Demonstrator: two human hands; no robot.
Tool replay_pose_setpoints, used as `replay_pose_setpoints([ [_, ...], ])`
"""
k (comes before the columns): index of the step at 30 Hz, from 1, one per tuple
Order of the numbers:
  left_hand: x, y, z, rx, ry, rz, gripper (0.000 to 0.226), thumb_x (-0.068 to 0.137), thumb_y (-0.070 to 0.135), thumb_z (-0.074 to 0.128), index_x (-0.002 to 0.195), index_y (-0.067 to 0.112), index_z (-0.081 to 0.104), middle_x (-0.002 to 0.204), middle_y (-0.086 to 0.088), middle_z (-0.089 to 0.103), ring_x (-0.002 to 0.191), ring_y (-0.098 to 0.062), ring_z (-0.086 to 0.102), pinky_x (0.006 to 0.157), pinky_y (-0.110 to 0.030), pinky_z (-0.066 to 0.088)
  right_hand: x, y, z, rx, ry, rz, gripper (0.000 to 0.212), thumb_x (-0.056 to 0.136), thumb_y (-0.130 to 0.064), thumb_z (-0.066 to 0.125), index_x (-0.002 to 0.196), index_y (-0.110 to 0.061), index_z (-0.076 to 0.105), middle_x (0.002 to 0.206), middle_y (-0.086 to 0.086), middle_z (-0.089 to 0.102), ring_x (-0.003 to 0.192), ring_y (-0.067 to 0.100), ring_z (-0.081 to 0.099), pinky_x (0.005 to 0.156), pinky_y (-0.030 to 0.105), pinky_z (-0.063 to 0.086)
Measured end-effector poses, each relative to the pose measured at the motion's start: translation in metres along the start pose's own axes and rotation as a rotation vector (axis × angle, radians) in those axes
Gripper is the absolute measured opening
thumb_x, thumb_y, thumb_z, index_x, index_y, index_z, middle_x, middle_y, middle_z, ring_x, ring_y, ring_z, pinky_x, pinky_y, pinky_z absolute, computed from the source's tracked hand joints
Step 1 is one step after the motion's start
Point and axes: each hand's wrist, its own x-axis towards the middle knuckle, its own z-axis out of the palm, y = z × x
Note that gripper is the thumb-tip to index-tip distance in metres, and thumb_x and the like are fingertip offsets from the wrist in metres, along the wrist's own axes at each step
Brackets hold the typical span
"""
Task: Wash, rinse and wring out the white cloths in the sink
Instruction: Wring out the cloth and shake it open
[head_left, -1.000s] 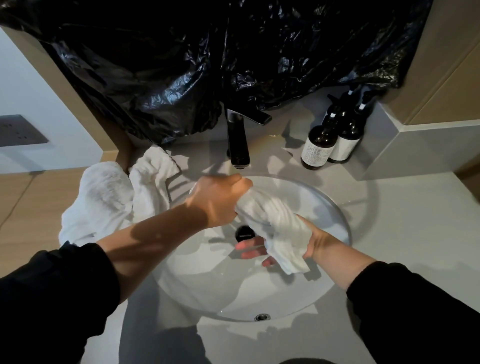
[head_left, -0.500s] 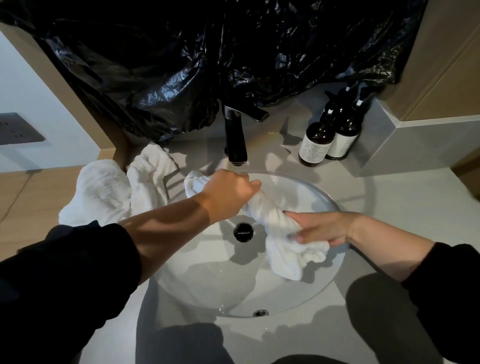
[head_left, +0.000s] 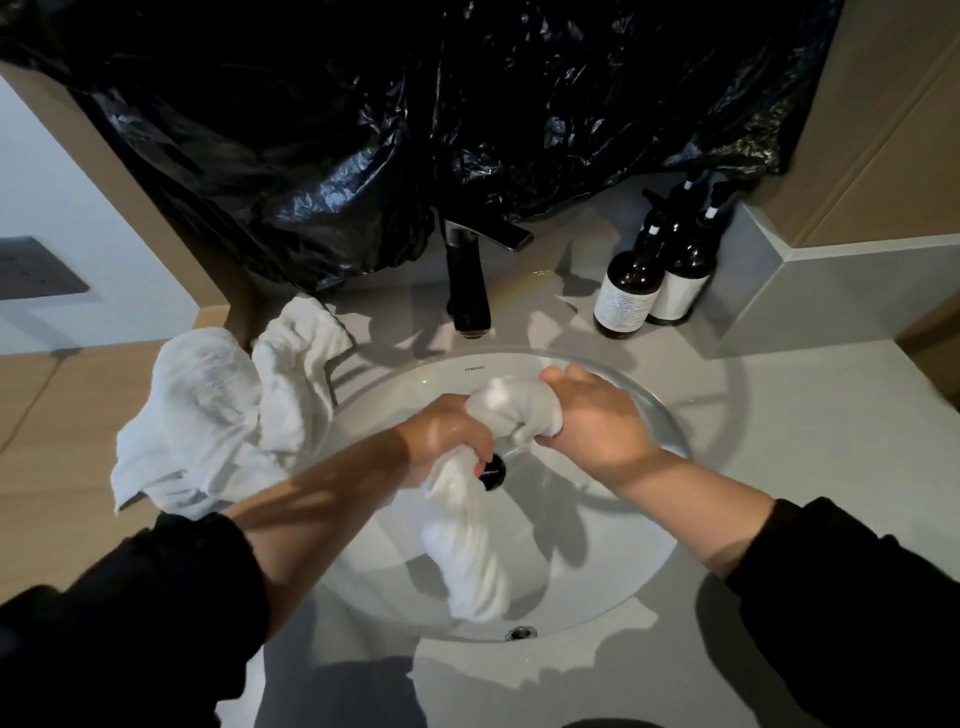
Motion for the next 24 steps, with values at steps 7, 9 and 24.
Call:
replay_pose_setpoints([
  [7, -0.003, -0.002, -0.011, -0.173, -0.178, -0.125, 0.041, 0.053, 0.001, 0.058, 0.093, -0.002, 0.056, 0.067, -0.013, 0.047, 0.042, -0.02, 0.05, 0.05, -0.023, 0.046, 0.015, -0.01, 0.009, 0.013, 0.031, 0.019, 0.041, 0.08, -0.046, 0.063, 0.109, -0.02, 0.052, 0.106, 0.0, 0.055, 0.102, 0.024, 0.055, 0.071, 0.029, 0.032],
  [9, -0.003, -0.004, -0.013, -0.231, -0.205, -0.18, 0.044, 0.054, 0.003, 0.06, 0.097, 0.0, 0.055, 0.068, -0.011, 0.045, 0.042, -0.018, 0.049, 0.05, -0.023, 0.046, 0.02, -0.013, 0.008, 0.003, 0.026, 0.032, 0.039, 0.081, -0.043, 0.062, 0.11, -0.019, 0.052, 0.108, 0.001, 0.056, 0.103, 0.024, 0.055, 0.072, 0.028, 0.03],
  [24, 0.008, -0.014, -0.003, -0.189, -0.084, -0.111, 0.031, 0.071, 0.006, 0.069, 0.1, -0.001, 0.063, 0.085, -0.019, 0.058, 0.066, -0.026, 0.059, 0.065, -0.033, 0.051, 0.011, 0.026, 0.007, 0.388, -0.279, 0.099, 0.06, 0.064, -0.048, 0.079, 0.114, -0.034, 0.049, 0.102, -0.016, 0.062, 0.092, 0.004, 0.06, 0.073, 0.024, 0.048],
])
